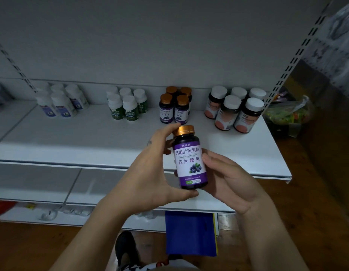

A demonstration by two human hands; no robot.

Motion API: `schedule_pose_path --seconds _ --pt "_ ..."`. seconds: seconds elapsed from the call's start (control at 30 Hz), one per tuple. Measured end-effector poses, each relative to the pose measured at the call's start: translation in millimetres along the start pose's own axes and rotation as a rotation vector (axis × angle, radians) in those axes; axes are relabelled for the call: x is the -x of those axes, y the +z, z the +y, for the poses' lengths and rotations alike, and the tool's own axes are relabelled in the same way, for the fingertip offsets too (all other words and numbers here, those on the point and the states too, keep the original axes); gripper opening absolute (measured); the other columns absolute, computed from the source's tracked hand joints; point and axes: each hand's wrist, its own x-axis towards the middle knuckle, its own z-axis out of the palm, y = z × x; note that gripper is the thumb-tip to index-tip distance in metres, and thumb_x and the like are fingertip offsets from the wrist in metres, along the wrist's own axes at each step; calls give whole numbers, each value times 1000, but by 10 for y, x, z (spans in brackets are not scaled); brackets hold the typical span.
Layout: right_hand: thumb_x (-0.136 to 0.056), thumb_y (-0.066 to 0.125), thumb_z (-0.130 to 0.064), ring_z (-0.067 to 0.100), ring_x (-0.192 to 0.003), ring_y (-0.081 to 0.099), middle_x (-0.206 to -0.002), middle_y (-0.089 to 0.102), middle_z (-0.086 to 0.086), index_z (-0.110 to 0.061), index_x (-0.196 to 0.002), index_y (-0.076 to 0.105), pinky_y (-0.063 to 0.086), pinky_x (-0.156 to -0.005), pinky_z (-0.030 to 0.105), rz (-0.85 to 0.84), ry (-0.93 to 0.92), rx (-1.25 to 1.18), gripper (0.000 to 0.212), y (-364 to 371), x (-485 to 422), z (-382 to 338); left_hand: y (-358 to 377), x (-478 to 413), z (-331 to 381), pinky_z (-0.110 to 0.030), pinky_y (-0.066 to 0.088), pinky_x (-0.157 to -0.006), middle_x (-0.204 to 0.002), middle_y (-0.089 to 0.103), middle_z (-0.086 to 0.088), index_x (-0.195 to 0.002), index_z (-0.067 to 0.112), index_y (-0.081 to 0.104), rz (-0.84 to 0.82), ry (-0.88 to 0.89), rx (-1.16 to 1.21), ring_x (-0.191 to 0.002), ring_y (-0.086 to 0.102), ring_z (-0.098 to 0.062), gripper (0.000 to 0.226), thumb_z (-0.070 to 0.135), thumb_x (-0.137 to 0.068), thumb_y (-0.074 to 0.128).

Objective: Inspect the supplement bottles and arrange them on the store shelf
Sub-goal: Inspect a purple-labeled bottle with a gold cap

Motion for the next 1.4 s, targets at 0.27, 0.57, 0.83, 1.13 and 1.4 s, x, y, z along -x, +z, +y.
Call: schedule_pose_path --seconds 0.27,0.57,0.83,1.13,1.4 --pt "-82 75 -24 40 -117 58 -133 56 26 -7 -136 55 40 -105 56 -50 -4 -44 60 -83 21 18 39 -36 15 -5 38 -91 -134 39 30 -140 55 15 -34 2 -18 -120 44 7 118 43 -52 92" --pt "-79 78 -25 38 -115 61 -132 58 26 -6 -134 56 48 -99 52 -9 -29 -37 63 -98 28 16 53 -74 1 2 34 -88 -131 35 35 -136 62 8 -51 5 -24 -121 39 13 119 42 -53 92" --pt "-55 94 -34 23 -100 69 -112 71 12 -15 -115 69 58 -76 32 109 -124 90 68 -13 5 3 -34 -110 40 -27 35 -113 -153 21 23 -150 39 8 -75 56 -76 -138 27 6 124 46 -57 90" --pt "-50 95 -41 36 -114 61 -121 66 20 -12 -118 66 54 -95 43 201 -123 225 79 40 -54 31 4 -145 89 -10 30 -106 -146 20 26 -150 39 9 -66 124 -168 -133 29 5 120 41 -60 88" --pt "-82 72 -32 22 -100 66 -108 71 11 -13 -116 66 55 -82 35 311 -88 239 39 83 5 -29 61 -151 33 -8 37 -96 -139 29 27 -144 41 18 -56 88 -108 -123 36 7 113 31 -57 90"
